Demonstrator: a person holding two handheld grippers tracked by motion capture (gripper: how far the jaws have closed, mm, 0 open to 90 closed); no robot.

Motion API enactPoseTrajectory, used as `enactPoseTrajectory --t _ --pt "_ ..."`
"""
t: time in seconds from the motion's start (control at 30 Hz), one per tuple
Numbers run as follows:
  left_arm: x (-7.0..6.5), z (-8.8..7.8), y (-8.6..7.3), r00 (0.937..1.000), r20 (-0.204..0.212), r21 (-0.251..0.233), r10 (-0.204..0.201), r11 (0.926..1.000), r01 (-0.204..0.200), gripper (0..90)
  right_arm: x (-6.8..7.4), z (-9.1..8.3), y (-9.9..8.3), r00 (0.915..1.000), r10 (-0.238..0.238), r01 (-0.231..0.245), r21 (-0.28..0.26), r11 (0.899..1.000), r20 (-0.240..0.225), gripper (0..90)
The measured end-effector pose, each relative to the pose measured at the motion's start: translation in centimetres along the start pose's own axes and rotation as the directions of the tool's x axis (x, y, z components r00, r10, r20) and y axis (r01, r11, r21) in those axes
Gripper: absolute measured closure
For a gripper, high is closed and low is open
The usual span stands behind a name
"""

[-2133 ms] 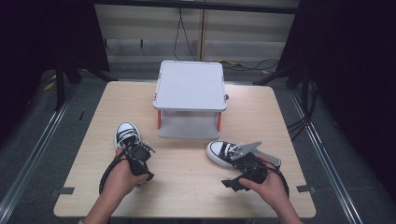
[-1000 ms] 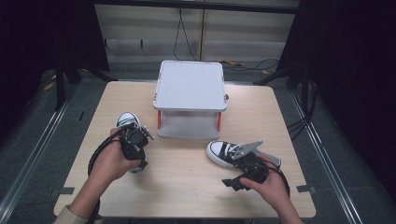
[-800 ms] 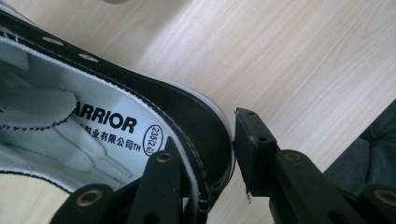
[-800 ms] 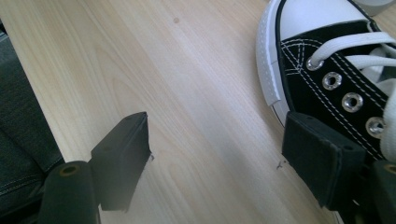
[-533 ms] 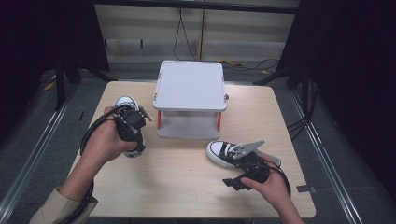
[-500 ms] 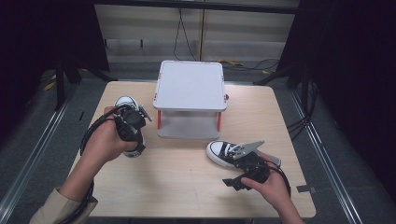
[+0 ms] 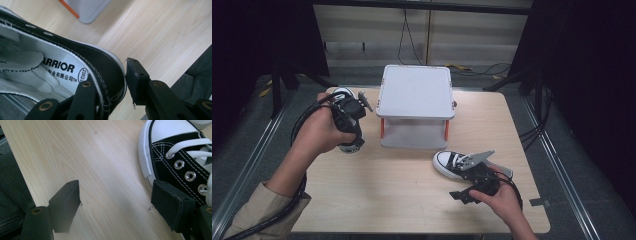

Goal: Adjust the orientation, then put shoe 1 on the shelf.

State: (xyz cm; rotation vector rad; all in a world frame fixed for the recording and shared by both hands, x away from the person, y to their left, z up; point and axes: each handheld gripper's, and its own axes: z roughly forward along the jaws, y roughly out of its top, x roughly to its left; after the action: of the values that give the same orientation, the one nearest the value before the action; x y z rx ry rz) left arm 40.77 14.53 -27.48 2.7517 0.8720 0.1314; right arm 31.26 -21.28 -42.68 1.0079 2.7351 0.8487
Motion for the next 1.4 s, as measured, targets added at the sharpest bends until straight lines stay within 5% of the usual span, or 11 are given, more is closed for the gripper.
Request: enactPoseTrajectory --t 0.27,0.6,0.7,0.97,1.03,1.4 --pt "0.1 -2.1 2.4 0.9996 -0.003 -0.009 0.030 0.9995 -0.030 69.6 0.0 0.0 0.0 0.9999 0.008 -0.008 0.001 1.000 -0.006 23.2" --pt "-0.7 -3.4 6.6 0.9884 -0.031 -0.037 0.149 0.9880 -0.150 69.6 0.0 0.0 -0.1 0.9999 0.006 -0.006 0.002 1.000 -0.011 23.2" --pt "-1.0 -3.2 8.4 0.9792 -0.059 -0.025 0.194 0.9803 -0.196 69.6 -0.1 0.0 -0.1 0.9998 0.010 -0.011 -0.003 1.000 -0.014 23.2" --pt "-0.5 -2.0 11.3 0.9729 -0.044 -0.038 0.227 0.9728 -0.229 69.5 -0.5 -0.2 -0.2 0.9998 0.012 -0.013 -0.011 1.000 -0.017 23.1" --pt "-0.2 -1.2 12.5 0.9652 -0.054 -0.015 0.256 0.9663 -0.257 69.3 -0.6 -0.2 -0.2 0.9997 0.017 -0.017 -0.011 1.000 -0.018 23.2" --pt "1.2 1.3 15.3 0.9460 -0.051 -0.006 0.320 0.9471 -0.321 68.6 -0.9 -0.1 -0.2 0.9996 0.020 -0.020 -0.014 1.000 -0.021 23.1"
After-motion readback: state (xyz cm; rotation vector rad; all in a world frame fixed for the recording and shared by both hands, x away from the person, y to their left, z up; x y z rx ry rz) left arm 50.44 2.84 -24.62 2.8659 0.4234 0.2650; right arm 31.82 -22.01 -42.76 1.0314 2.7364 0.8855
